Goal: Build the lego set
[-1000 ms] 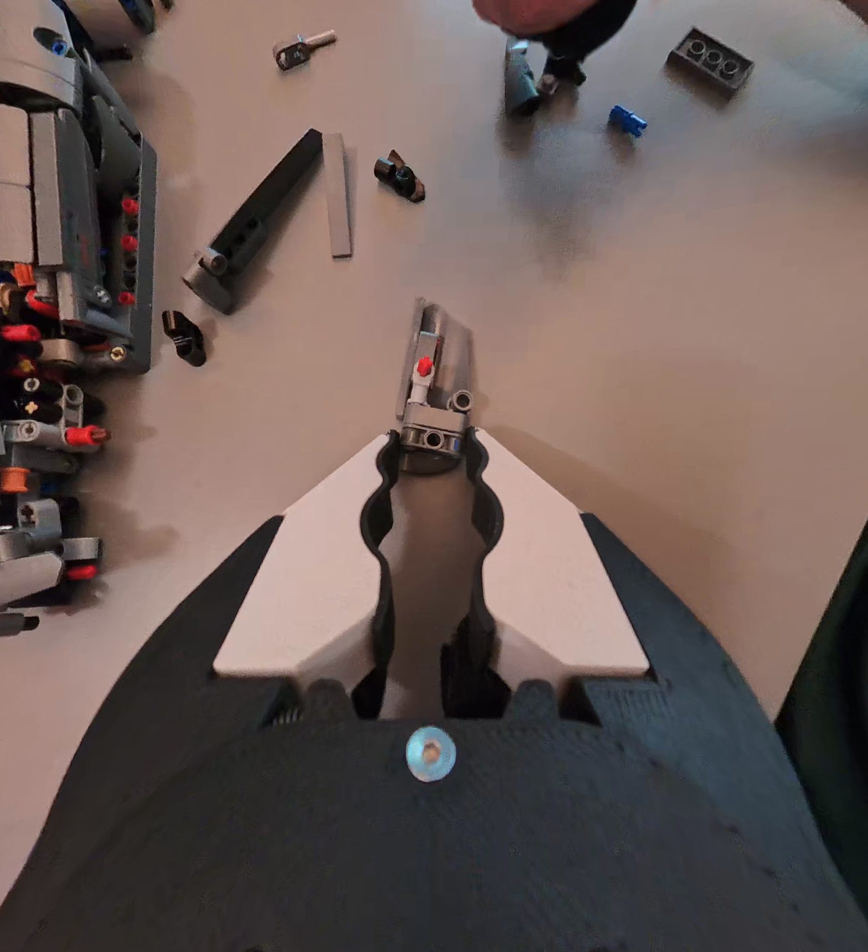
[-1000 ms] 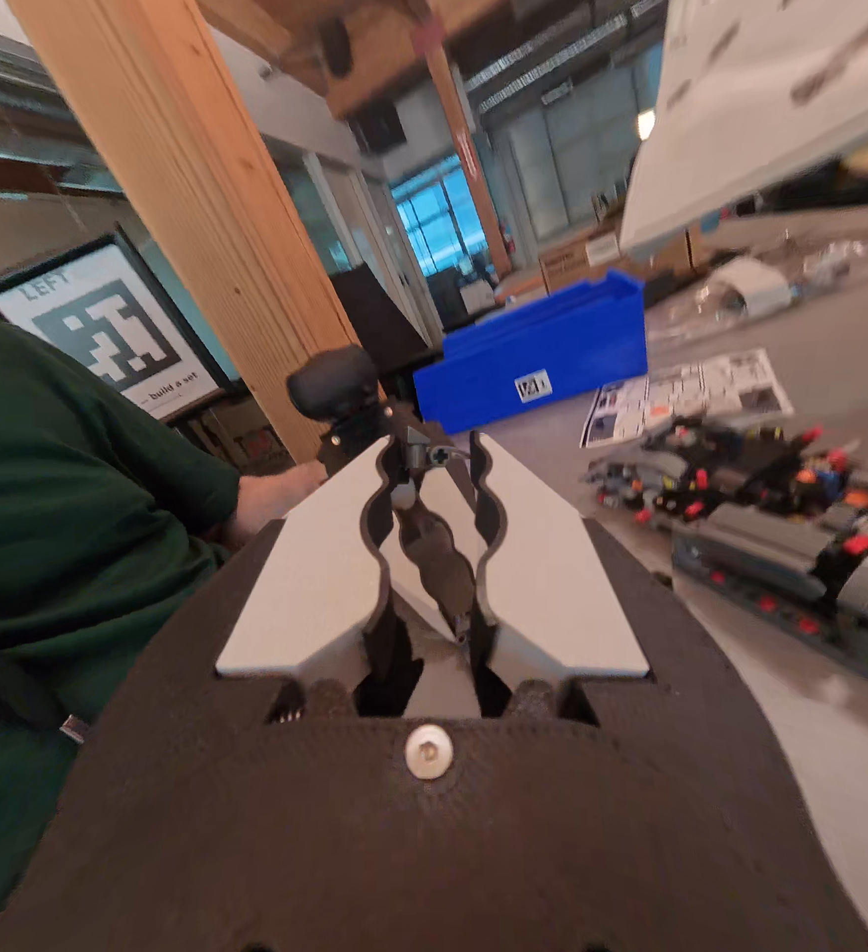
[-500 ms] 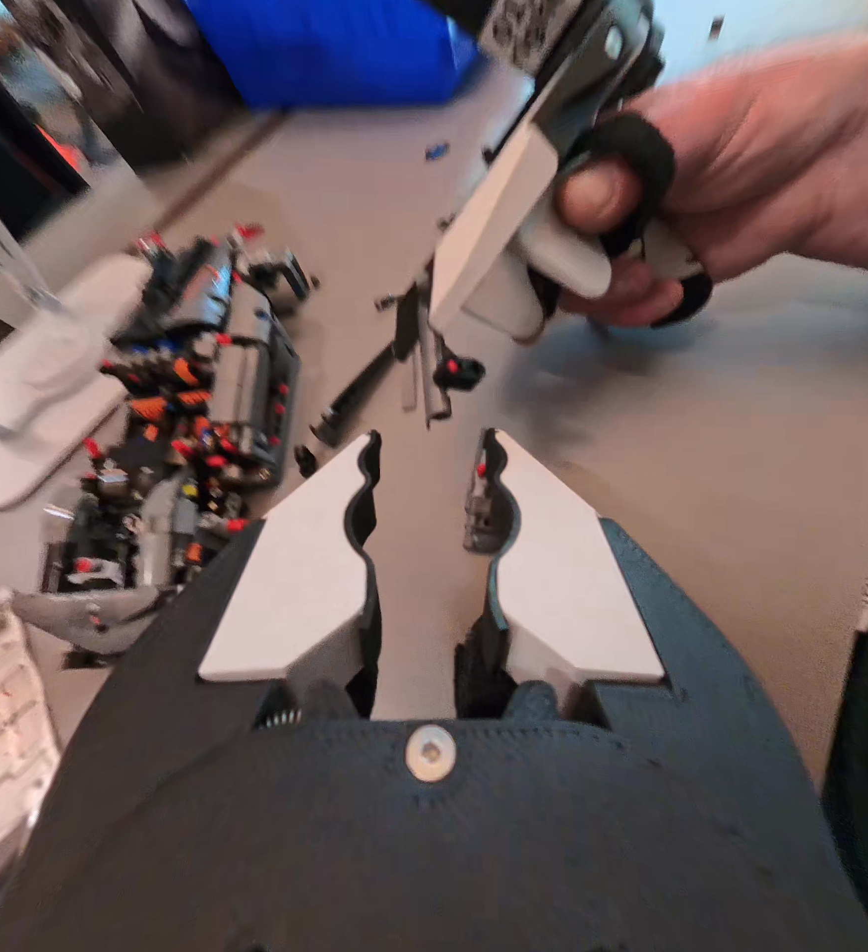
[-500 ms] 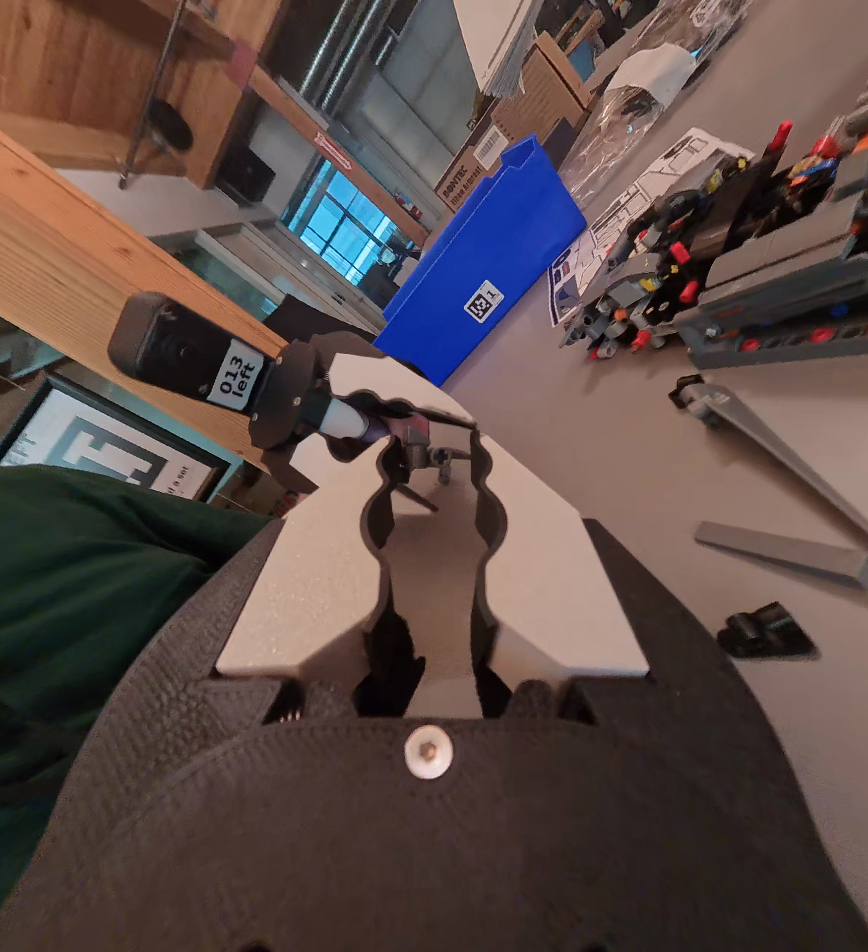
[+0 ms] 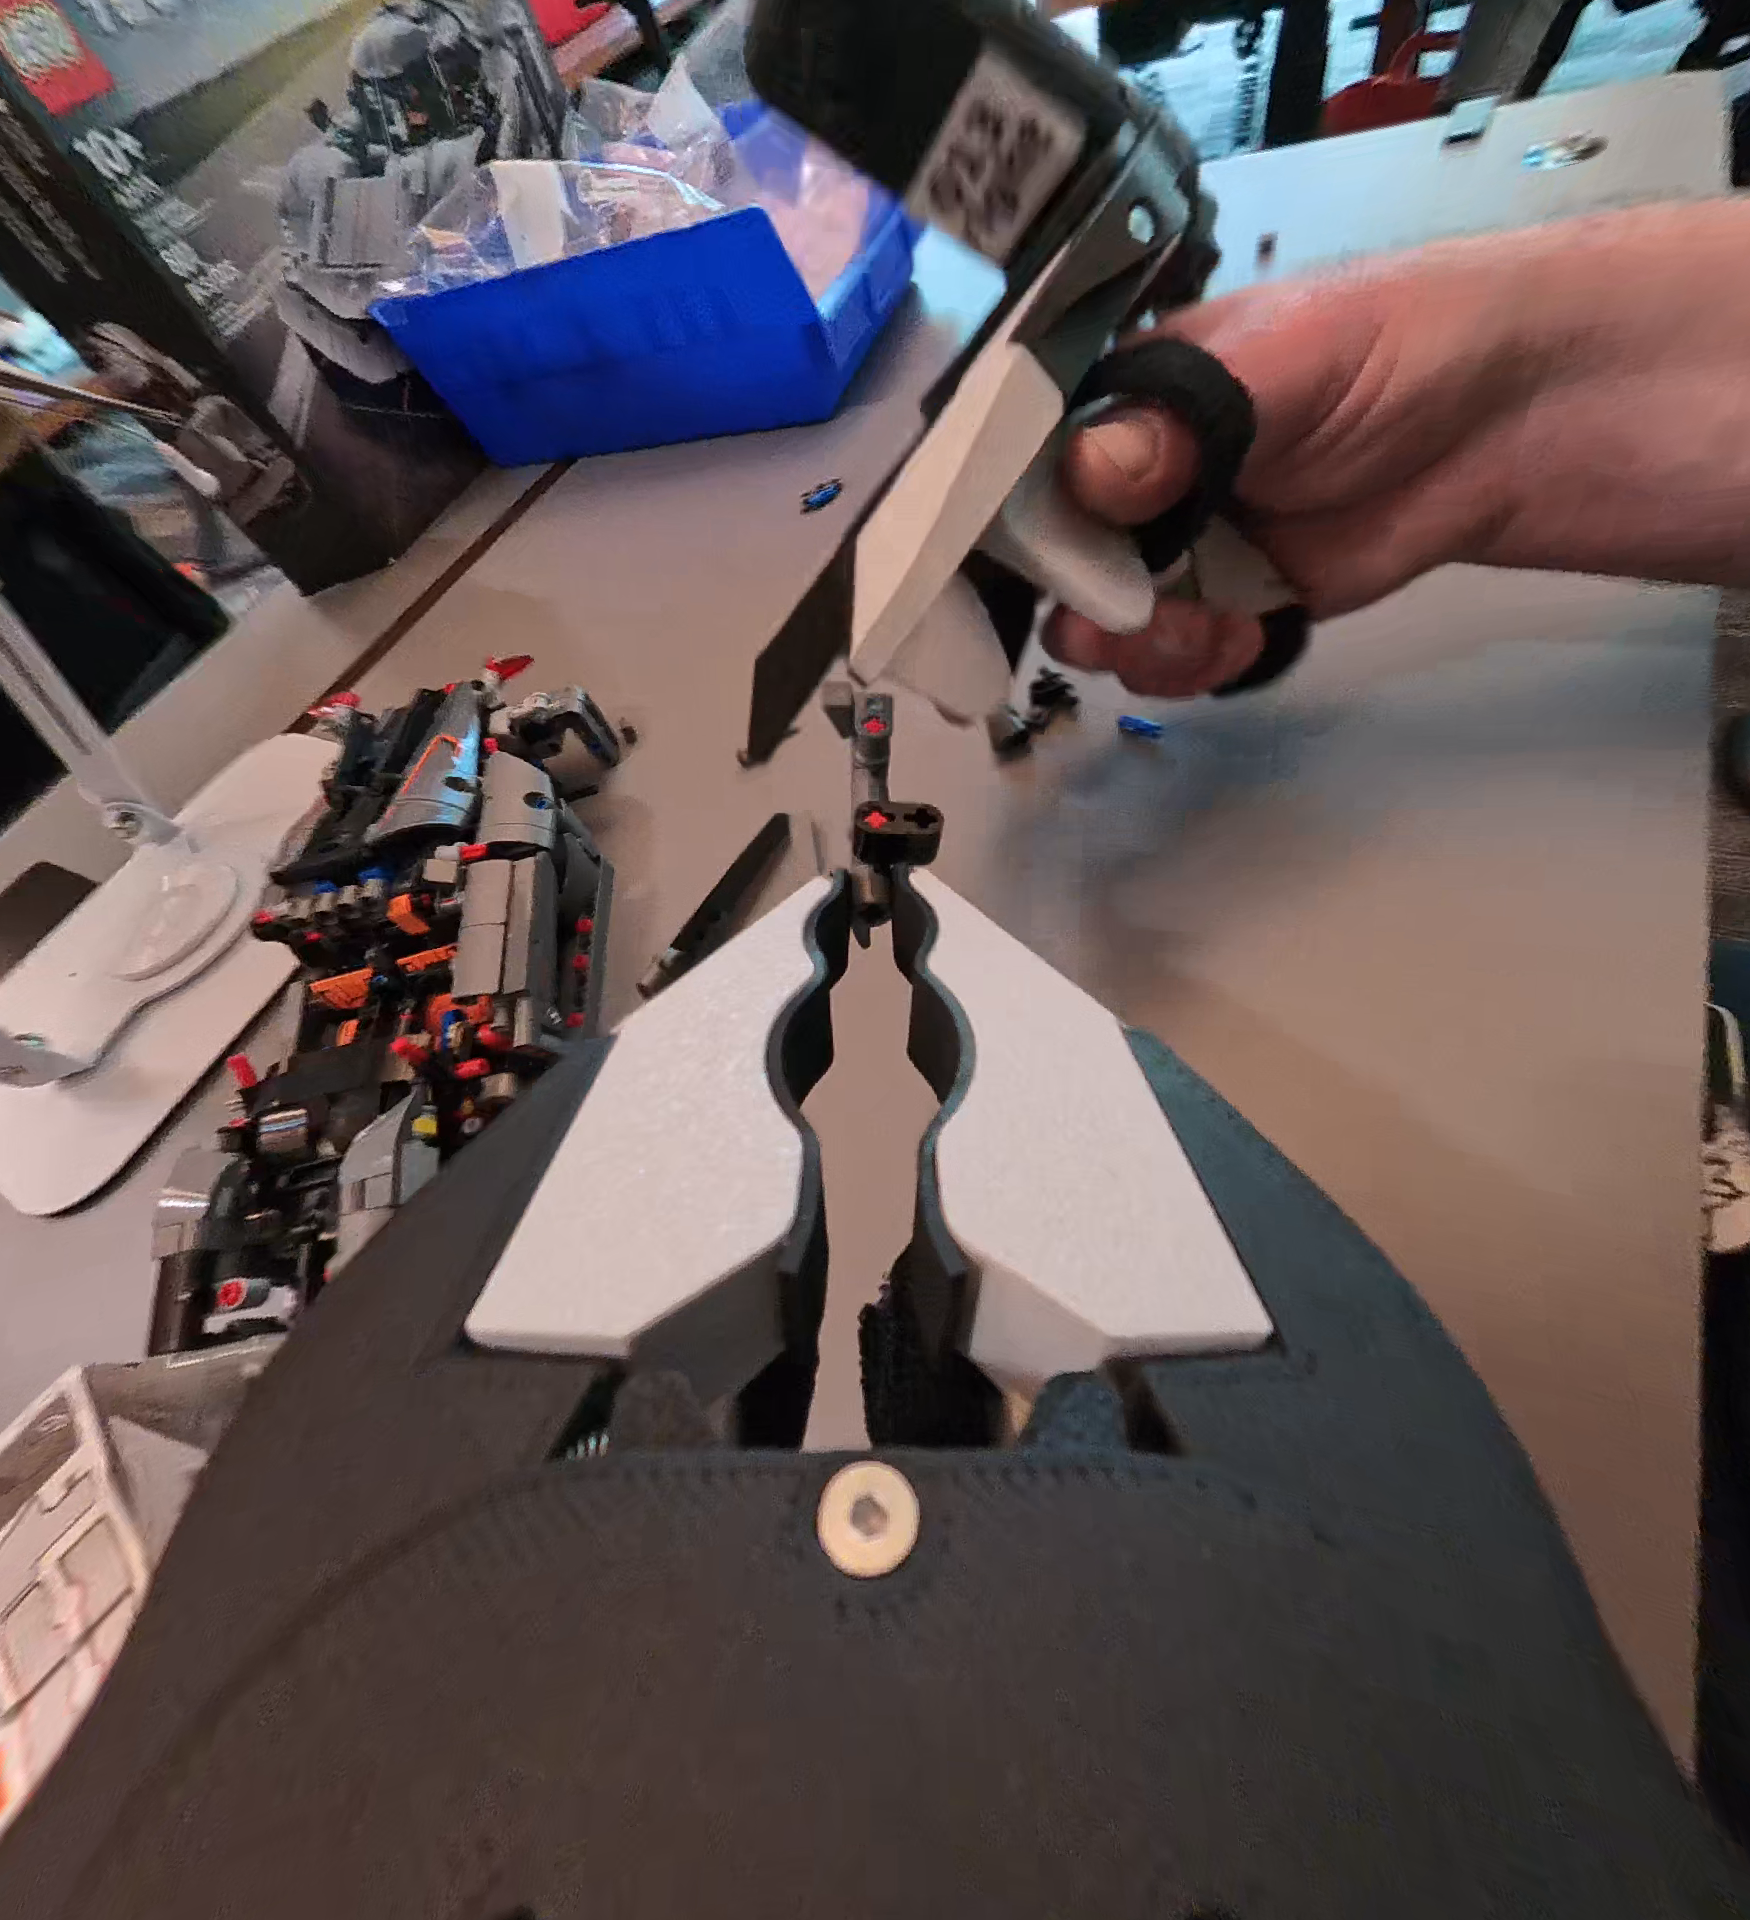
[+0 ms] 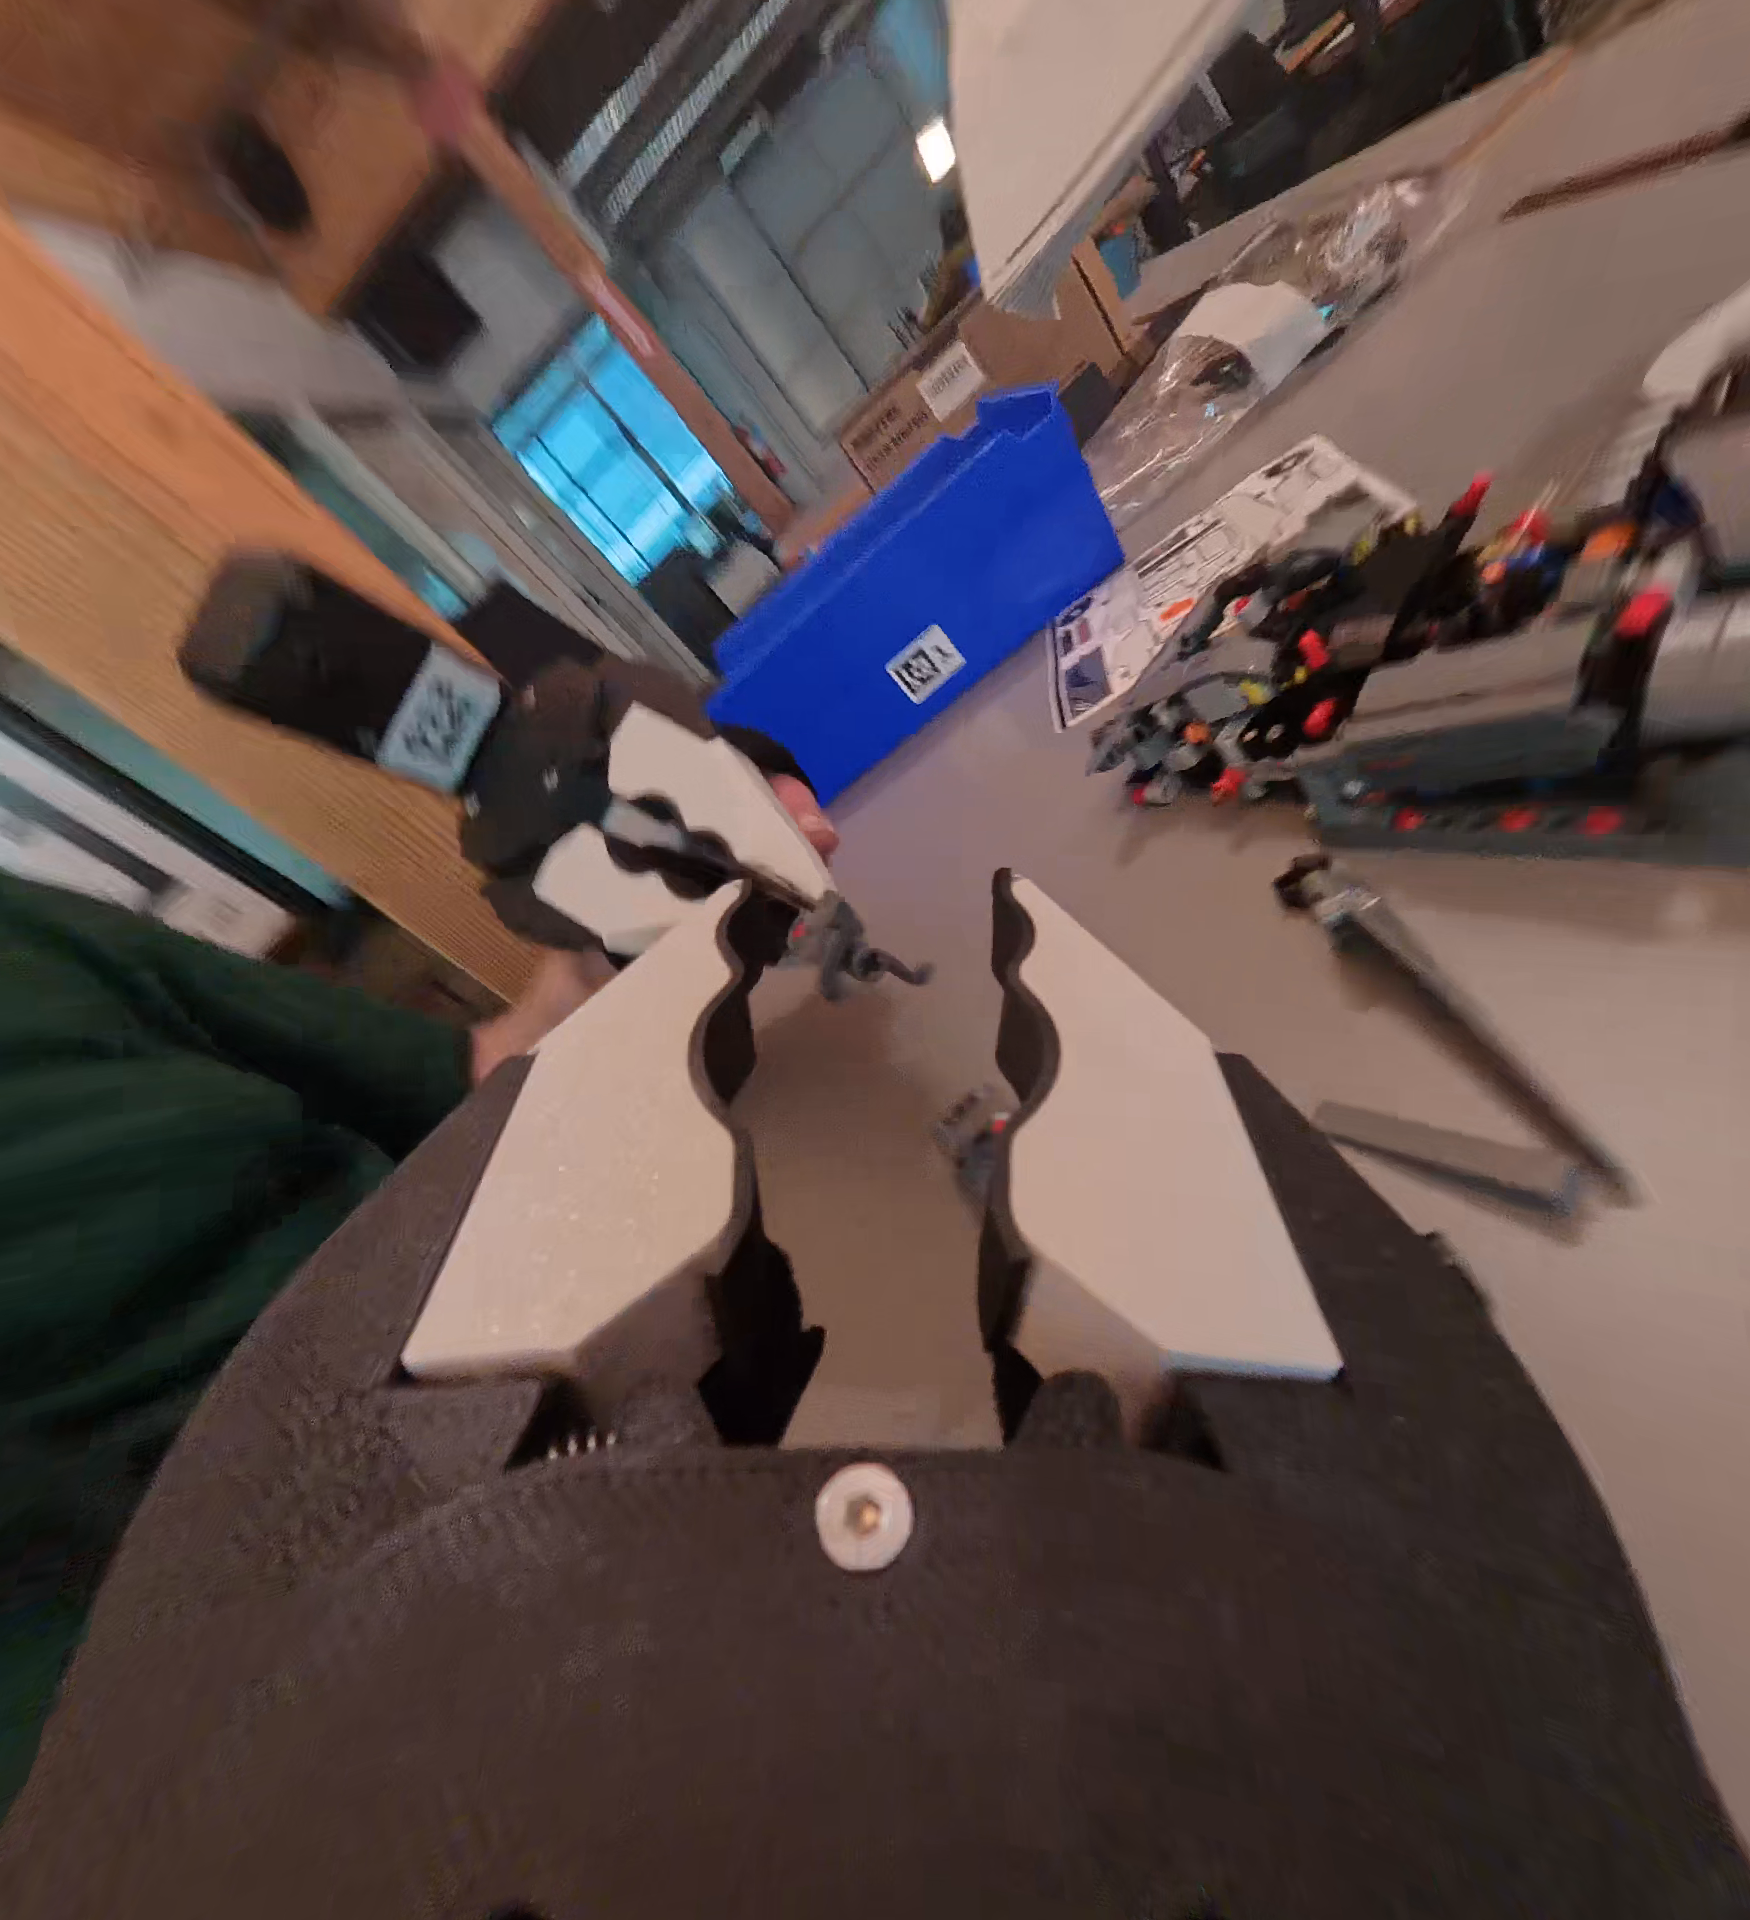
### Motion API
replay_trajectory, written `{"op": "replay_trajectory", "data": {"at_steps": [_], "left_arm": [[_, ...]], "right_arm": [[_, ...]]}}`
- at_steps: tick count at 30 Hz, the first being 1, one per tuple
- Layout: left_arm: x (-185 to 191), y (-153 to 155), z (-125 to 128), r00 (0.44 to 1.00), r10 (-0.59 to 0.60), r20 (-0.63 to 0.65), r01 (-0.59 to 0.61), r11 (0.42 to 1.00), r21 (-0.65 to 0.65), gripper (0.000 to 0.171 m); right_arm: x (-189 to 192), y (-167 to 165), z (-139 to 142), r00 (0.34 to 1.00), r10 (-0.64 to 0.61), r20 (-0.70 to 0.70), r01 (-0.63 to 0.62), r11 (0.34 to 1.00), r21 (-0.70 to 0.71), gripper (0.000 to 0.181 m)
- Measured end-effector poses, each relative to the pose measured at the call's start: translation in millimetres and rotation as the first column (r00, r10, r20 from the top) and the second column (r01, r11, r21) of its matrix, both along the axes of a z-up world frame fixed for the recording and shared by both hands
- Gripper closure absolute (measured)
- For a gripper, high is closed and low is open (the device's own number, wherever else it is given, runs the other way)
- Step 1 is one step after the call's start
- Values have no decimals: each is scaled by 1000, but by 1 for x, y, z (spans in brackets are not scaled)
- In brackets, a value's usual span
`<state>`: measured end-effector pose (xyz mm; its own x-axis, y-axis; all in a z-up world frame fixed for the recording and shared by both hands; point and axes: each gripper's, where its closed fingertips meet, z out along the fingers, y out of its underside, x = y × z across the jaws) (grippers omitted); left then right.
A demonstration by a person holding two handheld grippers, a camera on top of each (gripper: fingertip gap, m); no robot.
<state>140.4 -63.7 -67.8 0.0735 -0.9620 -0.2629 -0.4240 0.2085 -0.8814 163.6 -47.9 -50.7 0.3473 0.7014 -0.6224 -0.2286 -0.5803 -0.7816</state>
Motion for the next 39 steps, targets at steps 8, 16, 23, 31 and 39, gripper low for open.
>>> {"op": "replay_trajectory", "data": {"at_steps": [8,16,23,31,39], "left_arm": [[1,-1,-19,988,-76,-137,70,996,-50,166],[2,-3,-30,986,-115,-123,100,987,-126,167],[3,-2,-51,978,-122,-169,92,980,-178,167],[0,-2,-60,968,-130,-216,91,979,-184,155],[1,3,-70,955,-108,-276,70,987,-145,163]], "right_arm": [[-18,-21,-6,641,-72,764,-371,842,391,165],[-21,-17,-49,434,8,901,-506,829,236,176],[-19,-15,-70,371,92,924,-539,832,133,177],[-14,-13,-90,302,130,944,-547,835,60,177],[-15,-10,-90,272,140,952,-553,832,35,177]]}}
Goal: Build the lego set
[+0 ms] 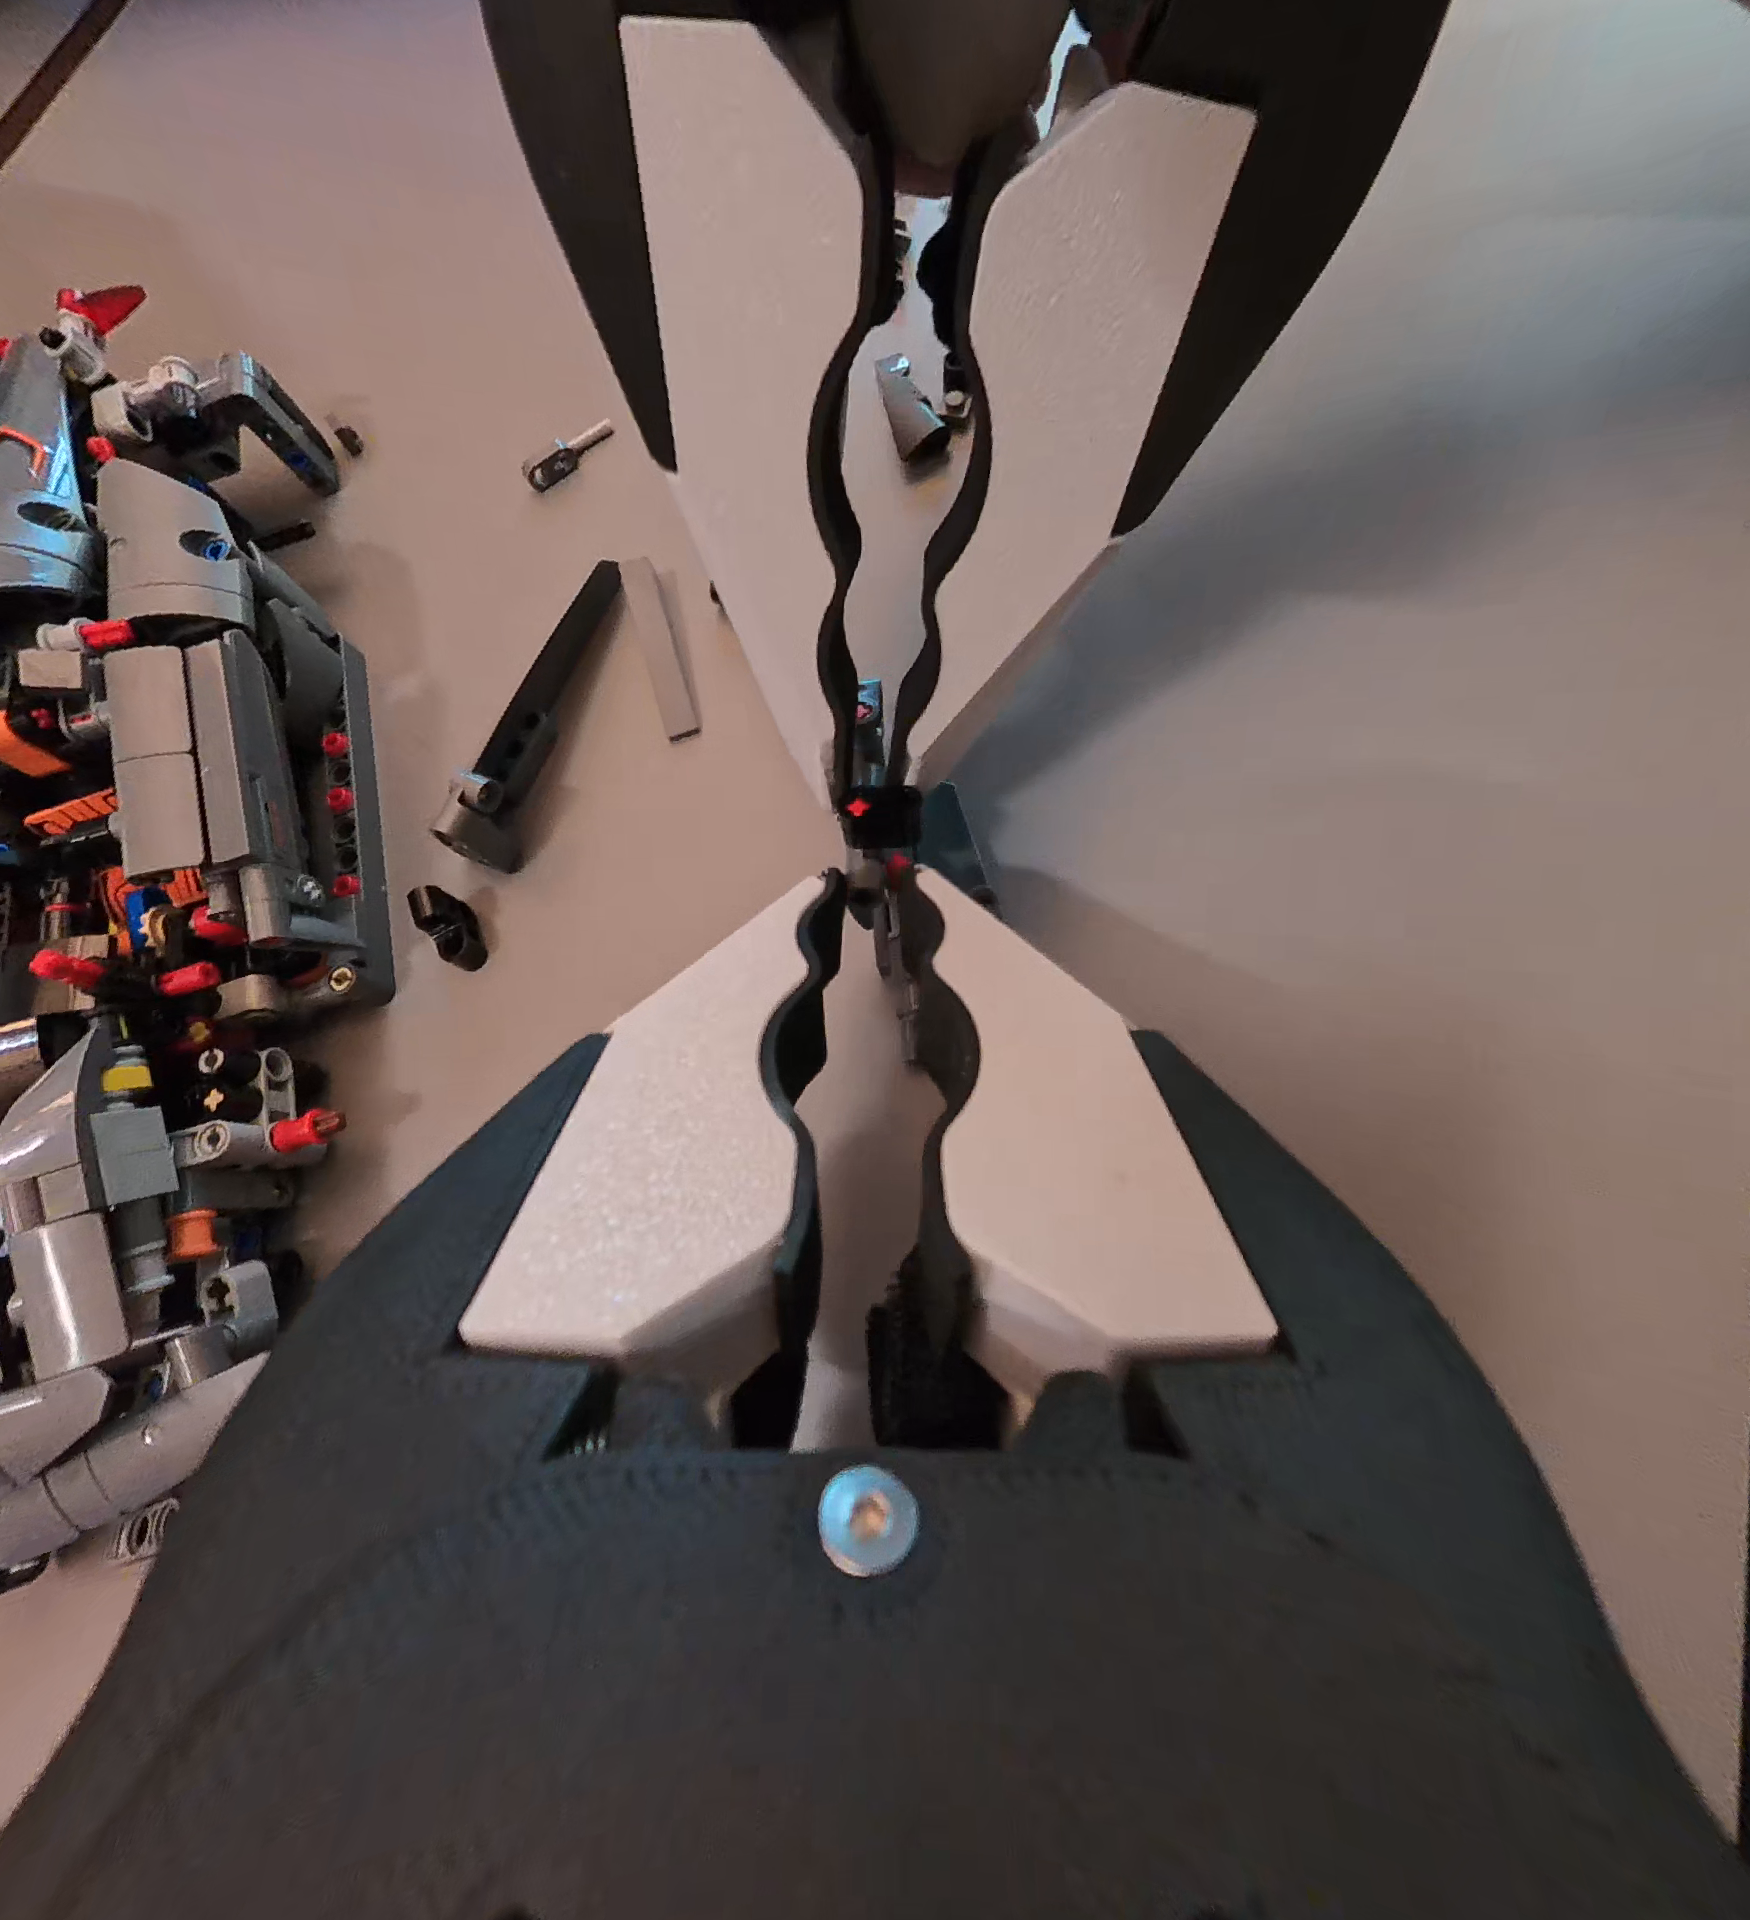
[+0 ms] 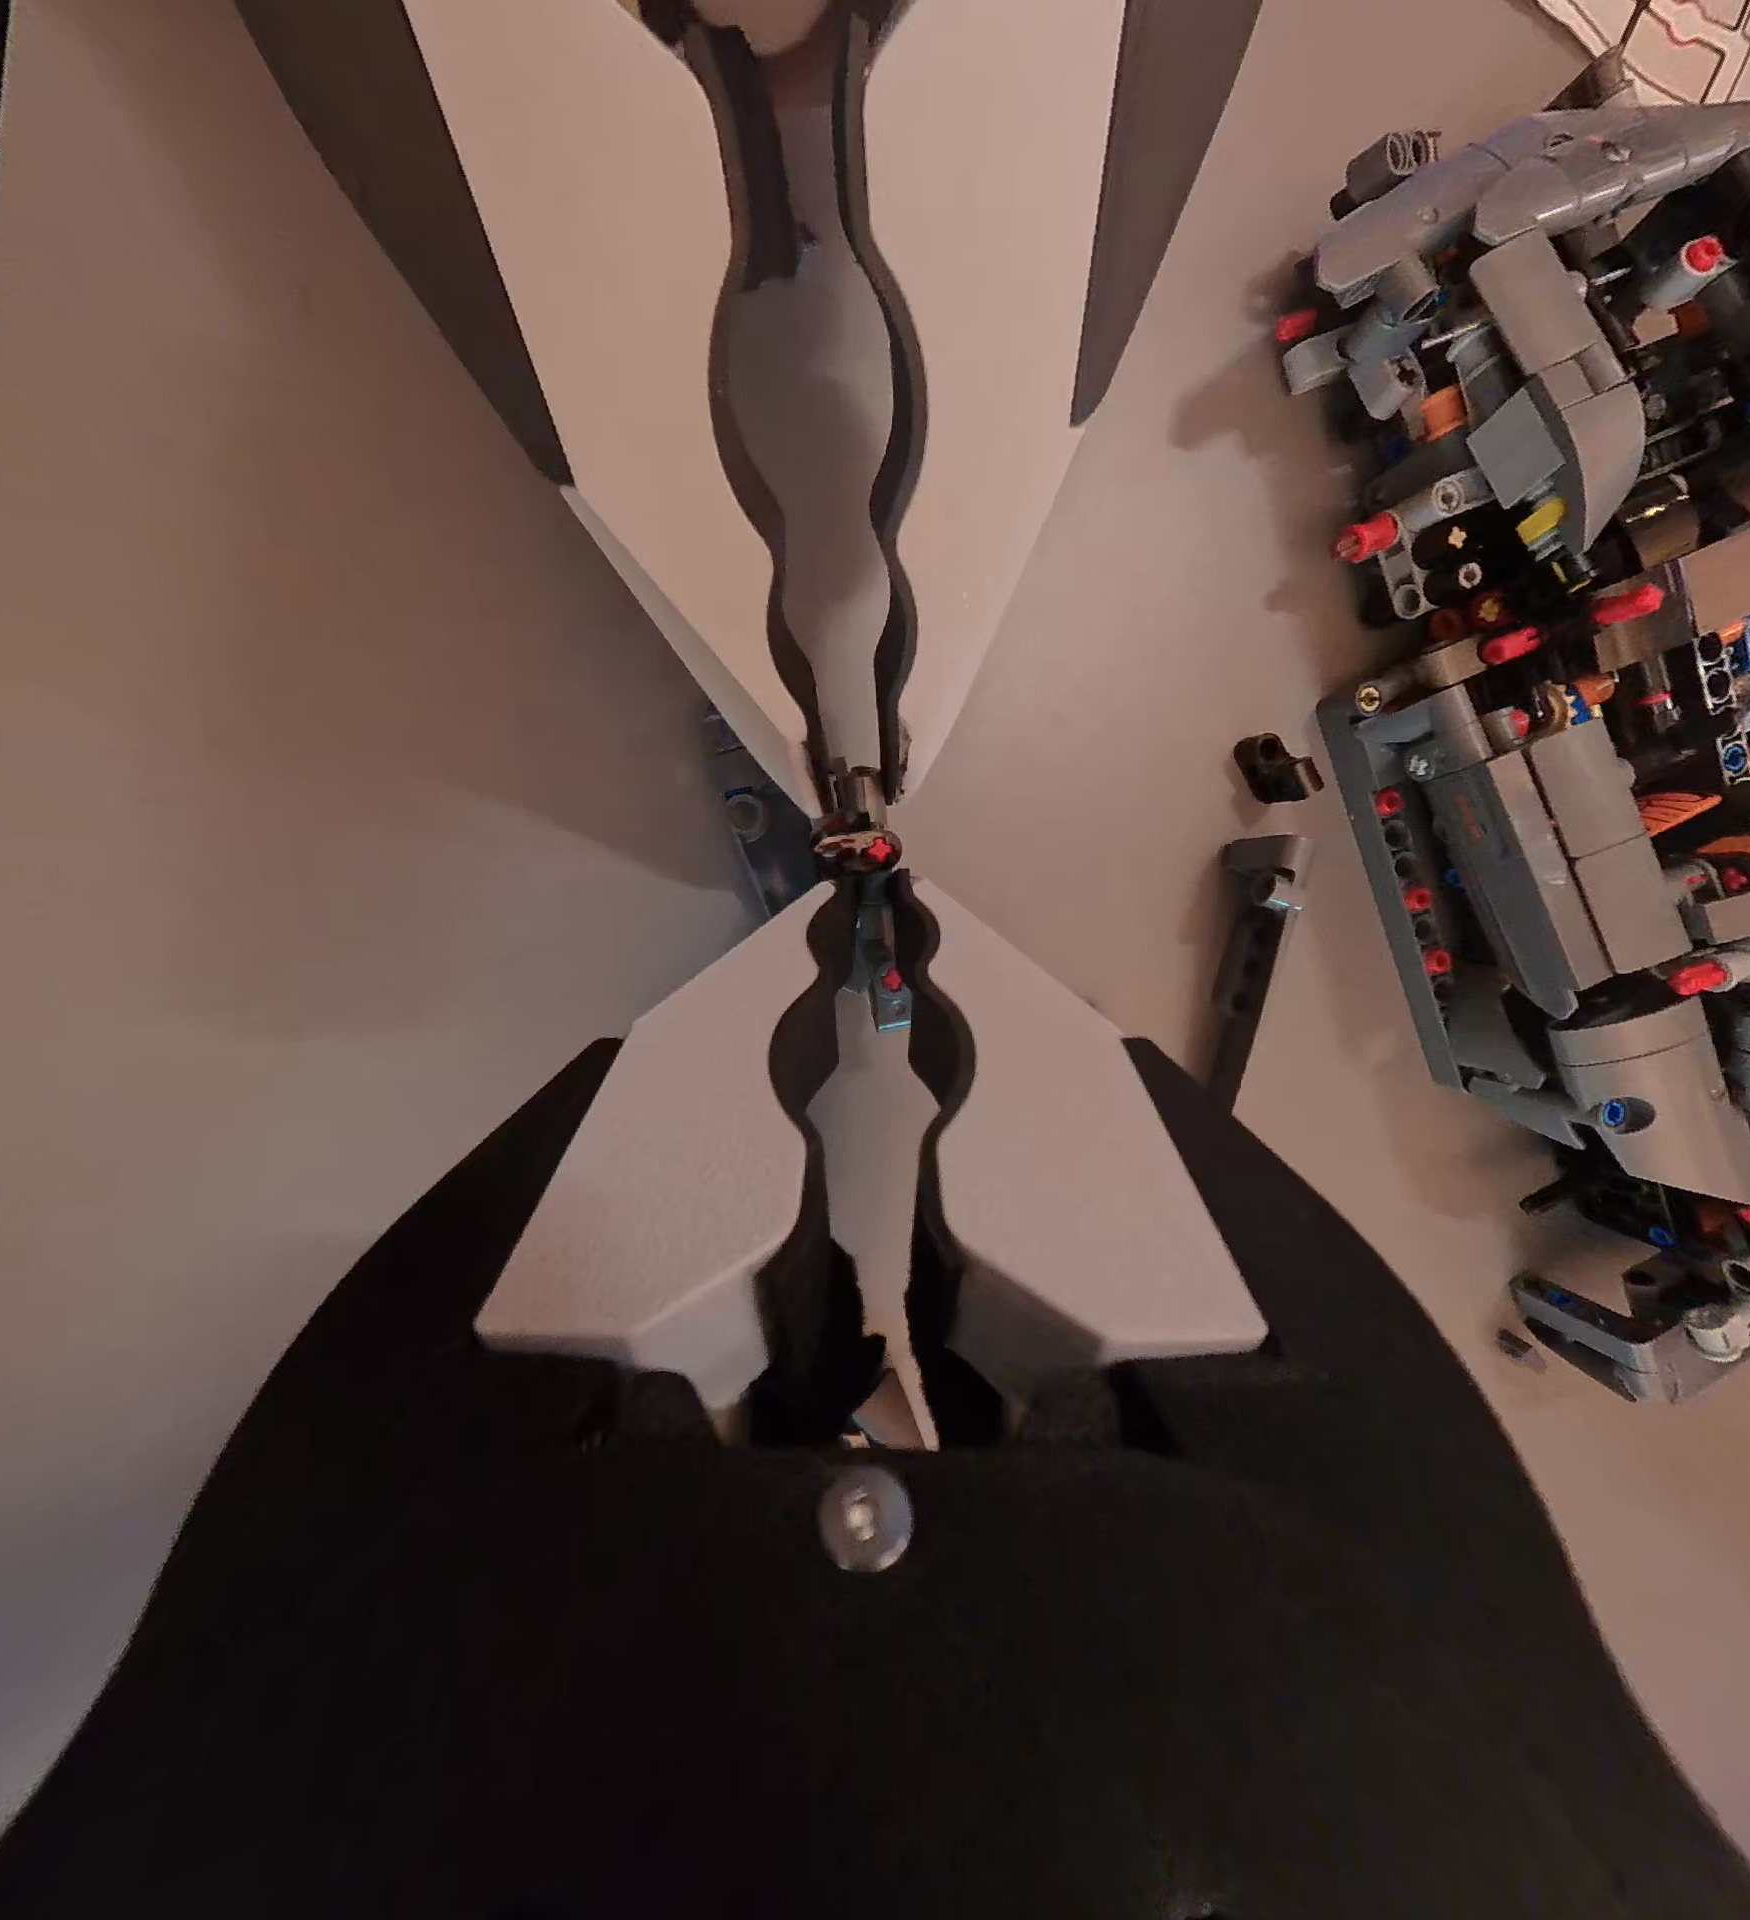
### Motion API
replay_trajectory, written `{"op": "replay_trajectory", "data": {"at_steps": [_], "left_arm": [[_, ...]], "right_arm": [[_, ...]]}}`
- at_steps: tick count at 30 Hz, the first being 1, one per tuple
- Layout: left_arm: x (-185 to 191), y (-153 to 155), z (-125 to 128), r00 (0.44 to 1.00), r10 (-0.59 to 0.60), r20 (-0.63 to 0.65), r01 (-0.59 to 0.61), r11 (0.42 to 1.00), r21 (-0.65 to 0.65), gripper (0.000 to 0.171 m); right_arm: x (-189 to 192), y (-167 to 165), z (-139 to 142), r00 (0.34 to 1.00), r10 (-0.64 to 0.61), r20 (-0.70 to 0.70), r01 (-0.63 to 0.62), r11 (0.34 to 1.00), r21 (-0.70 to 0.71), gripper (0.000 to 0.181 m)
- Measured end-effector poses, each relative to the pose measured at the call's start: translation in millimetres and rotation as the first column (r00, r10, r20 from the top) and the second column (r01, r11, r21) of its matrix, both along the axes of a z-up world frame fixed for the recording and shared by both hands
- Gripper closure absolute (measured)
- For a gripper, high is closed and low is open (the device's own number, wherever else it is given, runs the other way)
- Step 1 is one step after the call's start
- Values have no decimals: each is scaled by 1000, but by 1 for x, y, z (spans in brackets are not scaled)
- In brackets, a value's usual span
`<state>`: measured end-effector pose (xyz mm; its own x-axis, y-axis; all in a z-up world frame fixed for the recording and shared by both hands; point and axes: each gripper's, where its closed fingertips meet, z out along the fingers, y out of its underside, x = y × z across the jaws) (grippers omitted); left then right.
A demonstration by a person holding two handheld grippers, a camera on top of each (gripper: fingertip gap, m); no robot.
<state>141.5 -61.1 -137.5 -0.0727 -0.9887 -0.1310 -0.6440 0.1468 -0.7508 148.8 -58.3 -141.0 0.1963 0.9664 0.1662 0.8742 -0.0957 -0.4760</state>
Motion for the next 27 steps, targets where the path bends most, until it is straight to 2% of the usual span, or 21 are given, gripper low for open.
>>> {"op": "replay_trajectory", "data": {"at_steps": [20,27], "left_arm": [[-4,3,-9,999,12,-33,-12,1000,8,166],[0,-1,8,998,9,67,-6,999,-48,156]], "right_arm": [[-3,3,-7,987,103,123,-98,994,-43,177],[-5,3,-8,986,104,129,-100,994,-36,177]]}}
